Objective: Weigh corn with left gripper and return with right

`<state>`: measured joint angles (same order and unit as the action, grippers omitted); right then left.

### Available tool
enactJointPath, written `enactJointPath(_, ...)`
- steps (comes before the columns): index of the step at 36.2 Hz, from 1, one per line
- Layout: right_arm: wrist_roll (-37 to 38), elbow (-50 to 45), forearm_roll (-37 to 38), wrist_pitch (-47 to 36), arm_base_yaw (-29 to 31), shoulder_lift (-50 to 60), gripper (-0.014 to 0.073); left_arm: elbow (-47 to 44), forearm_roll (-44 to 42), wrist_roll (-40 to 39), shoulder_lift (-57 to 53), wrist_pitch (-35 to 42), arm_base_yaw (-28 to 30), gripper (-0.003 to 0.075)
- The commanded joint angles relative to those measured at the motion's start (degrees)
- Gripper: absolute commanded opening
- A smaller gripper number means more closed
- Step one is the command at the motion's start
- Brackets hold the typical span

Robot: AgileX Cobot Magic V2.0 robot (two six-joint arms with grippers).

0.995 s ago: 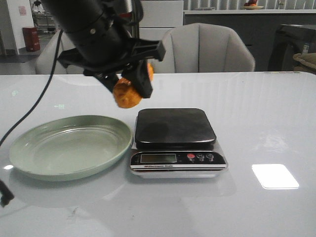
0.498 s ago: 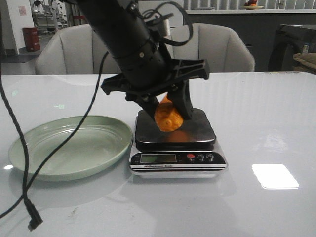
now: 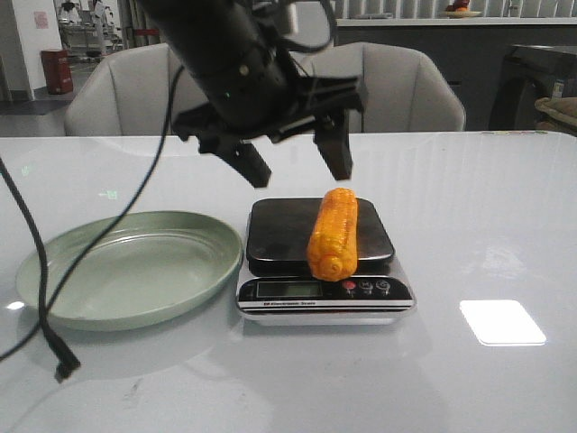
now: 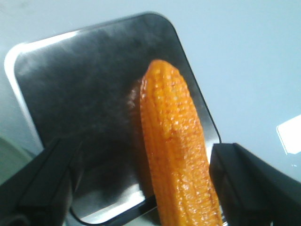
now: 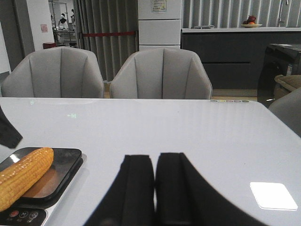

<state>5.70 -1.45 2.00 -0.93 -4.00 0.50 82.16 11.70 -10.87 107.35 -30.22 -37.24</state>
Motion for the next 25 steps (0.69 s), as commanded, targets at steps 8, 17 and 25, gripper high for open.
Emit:
enactJointPath(8,-0.31,-0.63,0.14,-4.75,0.12,1.16,0.0182,-8.36,-3.18,-0.42,-20.59,2.96,6.7,0.0487)
enactJointPath(17,-0.31,-0.63,0.14,-4.75,0.12,1.16,0.0182,-24.54,-7.42,-0.42,-40.77,2.1,7.56,0.0428)
enactJointPath(25,-0.31,-0.63,0.14,-4.75,0.12,1.16,0.0182,-35.61,-12.33,-0.42,-59.89,-0.88,7.56,0.0425)
